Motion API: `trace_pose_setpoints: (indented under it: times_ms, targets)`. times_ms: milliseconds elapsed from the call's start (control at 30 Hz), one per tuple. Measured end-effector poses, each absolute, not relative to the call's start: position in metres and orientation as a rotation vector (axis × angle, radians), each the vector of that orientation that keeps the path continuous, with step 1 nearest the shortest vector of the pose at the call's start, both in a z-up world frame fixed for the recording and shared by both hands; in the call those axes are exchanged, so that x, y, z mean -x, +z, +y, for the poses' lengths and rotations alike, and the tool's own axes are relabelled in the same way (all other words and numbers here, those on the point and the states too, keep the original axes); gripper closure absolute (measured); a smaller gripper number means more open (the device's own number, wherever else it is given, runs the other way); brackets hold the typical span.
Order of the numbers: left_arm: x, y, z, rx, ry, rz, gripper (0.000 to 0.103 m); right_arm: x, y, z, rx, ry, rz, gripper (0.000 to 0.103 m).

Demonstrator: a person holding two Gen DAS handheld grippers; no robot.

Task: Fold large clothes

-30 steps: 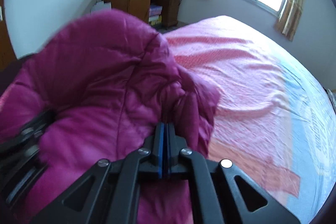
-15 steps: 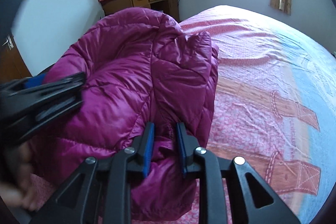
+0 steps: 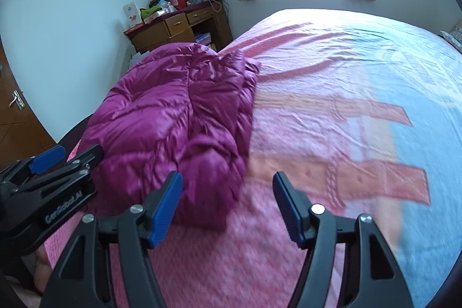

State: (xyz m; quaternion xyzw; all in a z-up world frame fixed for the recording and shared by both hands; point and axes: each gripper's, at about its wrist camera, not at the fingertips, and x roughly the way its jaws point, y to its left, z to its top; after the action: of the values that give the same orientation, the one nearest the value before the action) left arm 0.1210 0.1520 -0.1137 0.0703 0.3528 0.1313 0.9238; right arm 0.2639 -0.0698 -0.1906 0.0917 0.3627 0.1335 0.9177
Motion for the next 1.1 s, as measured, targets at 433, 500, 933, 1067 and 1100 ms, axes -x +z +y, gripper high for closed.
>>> trace_pose_setpoints:
  times_ms: [433, 500, 933, 1067, 1100]
  targets:
    - [-0.060, -0.134, 0.143, -0.164, 0.253, 0.775, 0.038, -0.214, -0.188, -0.080, -0.109, 0.277, 0.779, 0.024]
    - [-0.049, -0.131, 0.144, -0.133, 0.237, 0.763, 0.038, -0.205, -0.184, -0.079, -0.093, 0.275, 0.760, 0.024]
    - [0.009, -0.085, 0.154, -0.084, 0.241, 0.601, 0.038, -0.149, -0.126, -0.075, -0.033, 0.257, 0.537, 0.012]
    - [0.019, -0.068, 0.158, -0.050, 0.248, 0.558, 0.038, -0.136, -0.108, -0.075, -0.025, 0.250, 0.454, 0.009]
    - [0.022, -0.062, 0.159, -0.042, 0.241, 0.542, 0.037, -0.132, -0.104, -0.075, -0.024, 0.249, 0.430, 0.009]
